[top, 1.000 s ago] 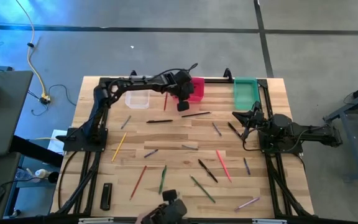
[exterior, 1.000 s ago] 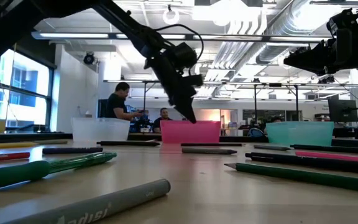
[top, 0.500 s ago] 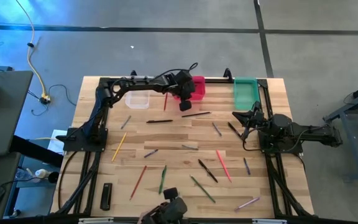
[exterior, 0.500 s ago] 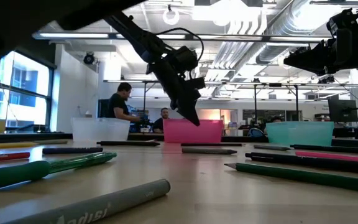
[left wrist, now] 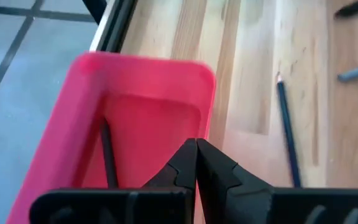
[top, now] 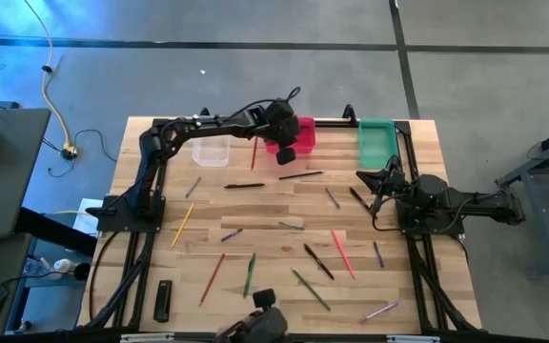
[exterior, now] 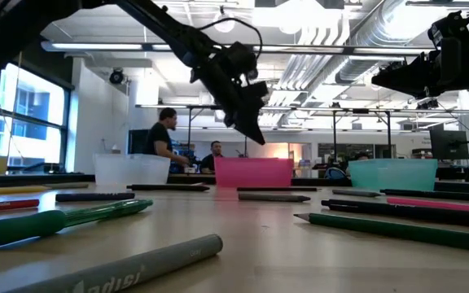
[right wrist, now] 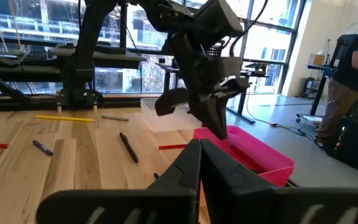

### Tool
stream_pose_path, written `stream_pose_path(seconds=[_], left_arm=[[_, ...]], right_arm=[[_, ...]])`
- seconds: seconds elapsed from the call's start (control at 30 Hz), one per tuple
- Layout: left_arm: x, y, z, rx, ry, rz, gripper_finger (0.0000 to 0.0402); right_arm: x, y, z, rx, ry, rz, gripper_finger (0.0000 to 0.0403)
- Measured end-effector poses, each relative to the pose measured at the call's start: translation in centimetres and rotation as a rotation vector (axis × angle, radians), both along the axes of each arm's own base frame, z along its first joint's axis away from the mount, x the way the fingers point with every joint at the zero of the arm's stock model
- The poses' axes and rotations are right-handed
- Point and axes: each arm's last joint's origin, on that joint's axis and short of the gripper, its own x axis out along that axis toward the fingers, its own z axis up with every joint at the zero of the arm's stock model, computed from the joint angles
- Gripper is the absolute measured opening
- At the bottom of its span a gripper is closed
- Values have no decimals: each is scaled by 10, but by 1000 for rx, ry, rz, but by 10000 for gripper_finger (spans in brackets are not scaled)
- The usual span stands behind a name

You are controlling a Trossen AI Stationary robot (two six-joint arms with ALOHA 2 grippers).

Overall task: Sort crayons/erasers/pens/pencils in bins
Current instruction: Put the gray crayon into the transparent bin

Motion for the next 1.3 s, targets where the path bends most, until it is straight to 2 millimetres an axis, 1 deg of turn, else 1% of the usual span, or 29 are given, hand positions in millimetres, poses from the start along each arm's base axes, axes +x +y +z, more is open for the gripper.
stream_pose_path(seconds=[0.2,0.27,0.37,0.43,0.5,0.6,0.67,0.77,1.03,1.2,1.3], left_arm=[[8,0,6,-7,-118,1,0],[10,-2,3,-5,-159,4,0],[8,-5,-2,-14,-172,14,0],[10,-9,-1,6,-206,4,0],[6,-14,-3,-2,-216,6,0],[5,-24,-6,19,-264,-9,0],[-2,-29,-4,12,-281,-2,0],[-11,-39,2,39,-354,-5,0],[-52,-69,7,67,-500,5,0],[-81,-92,3,94,-579,-13,0],[-98,-104,-2,77,-629,-4,0]], right_arm=[[0,0,0,0,0,0,0],[0,0,0,0,0,0,0],[0,0,0,0,0,0,0],[0,0,0,0,0,0,0],[0,0,0,0,0,0,0],[0,0,0,0,0,0,0],[0,0,0,0,0,1,0],[0,0,0,0,-1,0,0],[0,0,0,0,-1,0,0],[0,0,0,0,-1,0,0],[0,0,0,0,0,0,0]])
